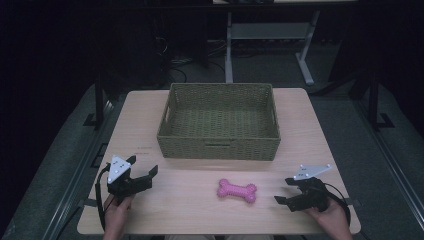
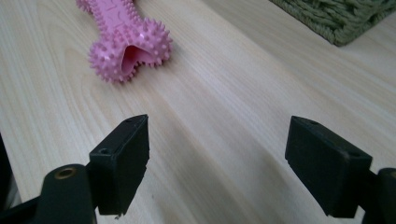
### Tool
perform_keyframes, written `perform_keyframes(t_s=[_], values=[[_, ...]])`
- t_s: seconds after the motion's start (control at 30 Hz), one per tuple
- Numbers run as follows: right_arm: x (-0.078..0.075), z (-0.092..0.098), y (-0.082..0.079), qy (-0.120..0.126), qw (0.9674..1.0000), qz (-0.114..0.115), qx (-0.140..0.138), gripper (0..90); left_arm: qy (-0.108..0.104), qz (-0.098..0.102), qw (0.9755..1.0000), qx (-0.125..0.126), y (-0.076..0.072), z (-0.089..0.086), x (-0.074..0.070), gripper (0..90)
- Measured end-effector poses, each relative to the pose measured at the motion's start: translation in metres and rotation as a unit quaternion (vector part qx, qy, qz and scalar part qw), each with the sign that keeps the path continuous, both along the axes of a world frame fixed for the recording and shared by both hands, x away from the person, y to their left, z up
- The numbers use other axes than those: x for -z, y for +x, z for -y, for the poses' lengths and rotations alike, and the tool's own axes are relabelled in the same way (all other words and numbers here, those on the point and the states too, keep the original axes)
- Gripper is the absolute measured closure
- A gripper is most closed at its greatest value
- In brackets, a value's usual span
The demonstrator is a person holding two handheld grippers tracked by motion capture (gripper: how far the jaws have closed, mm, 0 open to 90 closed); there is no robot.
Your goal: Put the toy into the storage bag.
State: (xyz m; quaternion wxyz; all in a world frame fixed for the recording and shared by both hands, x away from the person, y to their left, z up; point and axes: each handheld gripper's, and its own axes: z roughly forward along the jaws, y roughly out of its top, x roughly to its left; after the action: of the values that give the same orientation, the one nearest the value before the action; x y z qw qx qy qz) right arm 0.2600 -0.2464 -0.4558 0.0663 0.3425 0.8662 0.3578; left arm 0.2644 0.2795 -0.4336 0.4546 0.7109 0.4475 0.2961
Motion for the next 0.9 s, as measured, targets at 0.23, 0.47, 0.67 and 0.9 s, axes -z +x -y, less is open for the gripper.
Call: perform_keyframes(t_s=[0.23,0.47,0.67,0.9], values=[[-0.005,-0.01,0.008,0.004,0.9999,0.005,-0.009,21.5,0.003,0.0,1.0,0.003,0.0,0.002,0.0,13.9],[-0.01,-0.024,0.016,-0.007,0.9996,0.001,-0.028,20.6,0.001,-0.002,1.0,0.004,0.0,0.003,0.001,13.8],[-0.015,-0.033,0.02,-0.012,0.9991,0.003,-0.04,20.4,0.003,0.002,1.0,0.008,-0.002,0.004,0.001,13.8],[-0.021,-0.043,0.023,-0.016,0.9983,0.002,-0.056,20.2,0.002,0.0,1.0,0.005,-0.001,0.004,0.001,13.8]])
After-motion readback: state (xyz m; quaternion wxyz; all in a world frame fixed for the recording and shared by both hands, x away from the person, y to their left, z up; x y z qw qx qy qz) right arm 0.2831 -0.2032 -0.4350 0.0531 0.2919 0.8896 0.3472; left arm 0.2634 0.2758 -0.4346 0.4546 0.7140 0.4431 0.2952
